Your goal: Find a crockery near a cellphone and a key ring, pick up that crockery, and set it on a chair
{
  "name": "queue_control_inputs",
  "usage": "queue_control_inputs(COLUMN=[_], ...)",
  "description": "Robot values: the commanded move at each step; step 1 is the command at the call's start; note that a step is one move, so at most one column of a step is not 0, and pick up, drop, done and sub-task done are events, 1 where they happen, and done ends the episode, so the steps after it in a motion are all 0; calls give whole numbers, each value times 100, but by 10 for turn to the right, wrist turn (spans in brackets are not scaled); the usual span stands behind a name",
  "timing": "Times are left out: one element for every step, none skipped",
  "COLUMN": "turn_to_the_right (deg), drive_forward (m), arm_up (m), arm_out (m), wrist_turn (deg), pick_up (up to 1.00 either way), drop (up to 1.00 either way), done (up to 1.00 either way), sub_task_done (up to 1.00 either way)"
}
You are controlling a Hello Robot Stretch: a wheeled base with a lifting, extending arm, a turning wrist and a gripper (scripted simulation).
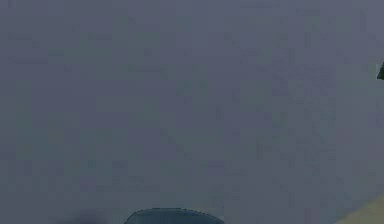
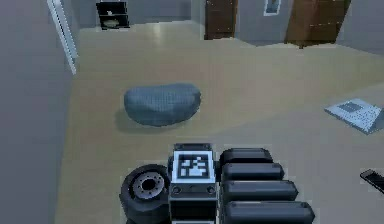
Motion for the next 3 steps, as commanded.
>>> queue_control_inputs(turn_to_the_right=[-450,-450,-270], drive_forward=[0,0,0], arm_up=[0,0,0], arm_out=[0,0,0], wrist_turn=[0,0,0], pick_up=[0,0,0], drop=[0,0,0], done=[0,0,0], sub_task_done=[0,0,0])
